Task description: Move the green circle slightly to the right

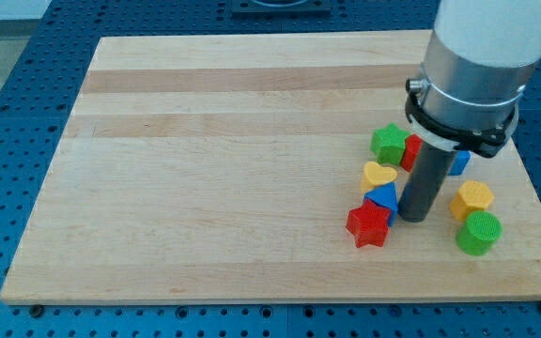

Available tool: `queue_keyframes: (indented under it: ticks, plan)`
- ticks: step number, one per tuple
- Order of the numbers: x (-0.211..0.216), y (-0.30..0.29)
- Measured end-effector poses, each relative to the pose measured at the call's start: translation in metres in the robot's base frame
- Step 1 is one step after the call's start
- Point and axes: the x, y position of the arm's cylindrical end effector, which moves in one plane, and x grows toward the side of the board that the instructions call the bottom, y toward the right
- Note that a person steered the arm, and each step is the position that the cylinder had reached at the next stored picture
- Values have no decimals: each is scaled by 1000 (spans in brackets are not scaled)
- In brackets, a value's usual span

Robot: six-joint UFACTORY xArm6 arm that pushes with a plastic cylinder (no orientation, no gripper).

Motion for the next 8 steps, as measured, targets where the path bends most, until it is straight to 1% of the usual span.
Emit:
queue_keyframes:
  ticks: [1,3,5,8]
  plan:
    - [1,13]
    - [18,23]
    - [19,46]
    - [19,46]
